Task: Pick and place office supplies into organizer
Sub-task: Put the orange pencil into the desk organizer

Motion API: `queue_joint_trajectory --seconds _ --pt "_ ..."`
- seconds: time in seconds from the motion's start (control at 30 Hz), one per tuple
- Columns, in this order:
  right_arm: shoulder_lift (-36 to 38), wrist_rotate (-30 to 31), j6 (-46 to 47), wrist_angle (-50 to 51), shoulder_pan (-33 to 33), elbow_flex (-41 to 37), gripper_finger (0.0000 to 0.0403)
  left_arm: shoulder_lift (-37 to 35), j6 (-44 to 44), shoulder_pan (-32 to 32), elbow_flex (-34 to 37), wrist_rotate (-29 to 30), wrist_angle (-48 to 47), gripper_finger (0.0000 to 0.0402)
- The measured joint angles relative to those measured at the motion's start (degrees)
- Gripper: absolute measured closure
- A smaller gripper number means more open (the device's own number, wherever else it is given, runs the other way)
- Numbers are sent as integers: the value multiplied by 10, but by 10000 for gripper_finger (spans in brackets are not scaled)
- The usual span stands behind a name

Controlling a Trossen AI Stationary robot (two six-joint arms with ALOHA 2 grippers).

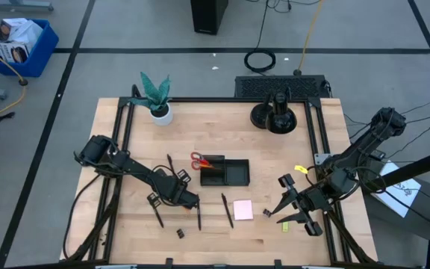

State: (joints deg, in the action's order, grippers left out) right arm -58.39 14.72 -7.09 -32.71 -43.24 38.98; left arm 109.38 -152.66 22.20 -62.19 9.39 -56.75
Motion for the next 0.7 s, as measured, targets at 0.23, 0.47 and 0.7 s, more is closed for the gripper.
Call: queue_joint_trajectory --seconds 0.23,0.47,0.7 --pt "0 0 0 0 0 0 291 0 0 7 -2 3 -5 375" --pt "0 0 0 0 0 0 291 5 -4 13 -41 -17 -72 376" --pt "0 0 6 0 0 0 291 5 -5 21 -56 -13 -92 376"
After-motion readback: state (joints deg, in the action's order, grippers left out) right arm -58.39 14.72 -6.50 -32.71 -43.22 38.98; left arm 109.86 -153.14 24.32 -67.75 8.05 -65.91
